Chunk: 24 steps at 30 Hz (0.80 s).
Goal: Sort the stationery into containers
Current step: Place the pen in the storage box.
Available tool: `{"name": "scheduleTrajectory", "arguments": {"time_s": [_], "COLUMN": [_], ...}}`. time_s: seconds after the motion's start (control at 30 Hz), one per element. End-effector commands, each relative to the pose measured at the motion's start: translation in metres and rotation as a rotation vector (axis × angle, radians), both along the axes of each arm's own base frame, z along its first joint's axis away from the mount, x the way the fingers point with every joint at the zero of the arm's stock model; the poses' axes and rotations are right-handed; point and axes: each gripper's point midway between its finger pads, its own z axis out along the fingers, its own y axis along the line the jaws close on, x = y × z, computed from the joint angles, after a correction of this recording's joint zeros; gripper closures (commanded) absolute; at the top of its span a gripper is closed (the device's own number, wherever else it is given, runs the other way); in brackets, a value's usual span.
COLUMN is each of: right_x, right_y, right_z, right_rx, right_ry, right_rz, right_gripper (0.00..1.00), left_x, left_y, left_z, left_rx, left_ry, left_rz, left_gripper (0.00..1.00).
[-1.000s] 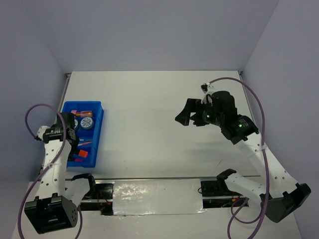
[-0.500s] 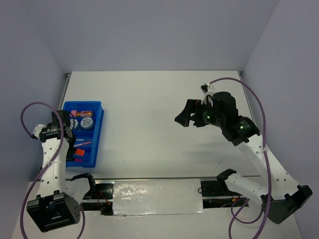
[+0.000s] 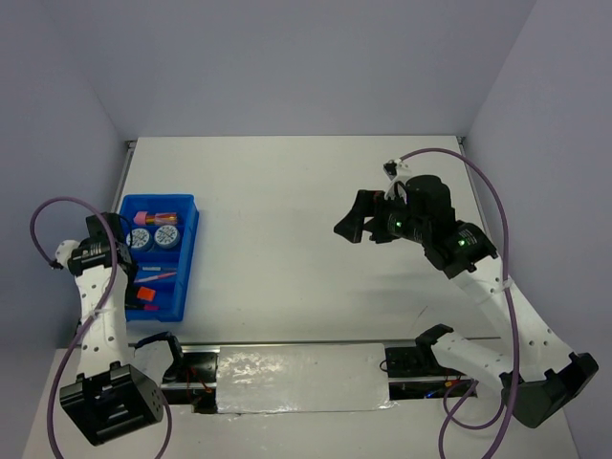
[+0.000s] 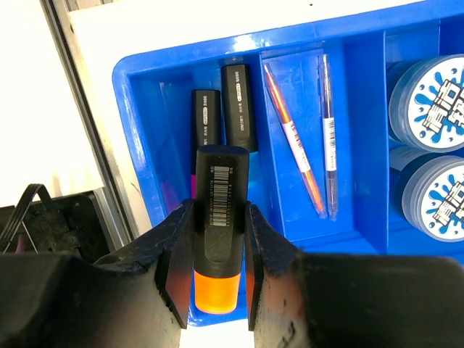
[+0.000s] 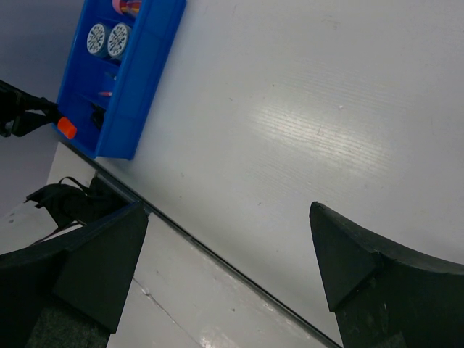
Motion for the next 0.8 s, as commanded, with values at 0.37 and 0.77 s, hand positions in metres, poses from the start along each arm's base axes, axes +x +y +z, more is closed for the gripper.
{"name": "scheduleTrajectory", "arguments": {"time_s": [0.37,0.77], "right_x": [0.003,0.004], "right_y": [0.012,0.017], "right_z": [0.029,0.025], "right_rx": [0.057,0.051], "right_ry": [-0.078,-0.06], "right_rz": [0.044,0.066], "right_gripper": [0.0,0.0], "left_x": [0.009,0.011], "left_y": [0.012,0.007], "left_z": [-0.003,-0.027], "left_rx": [-0.015,-0.07], "left_ry": [-0.023,-0.043], "left_rz": [0.018,0.062], "left_gripper": [1.0,0.82]}}
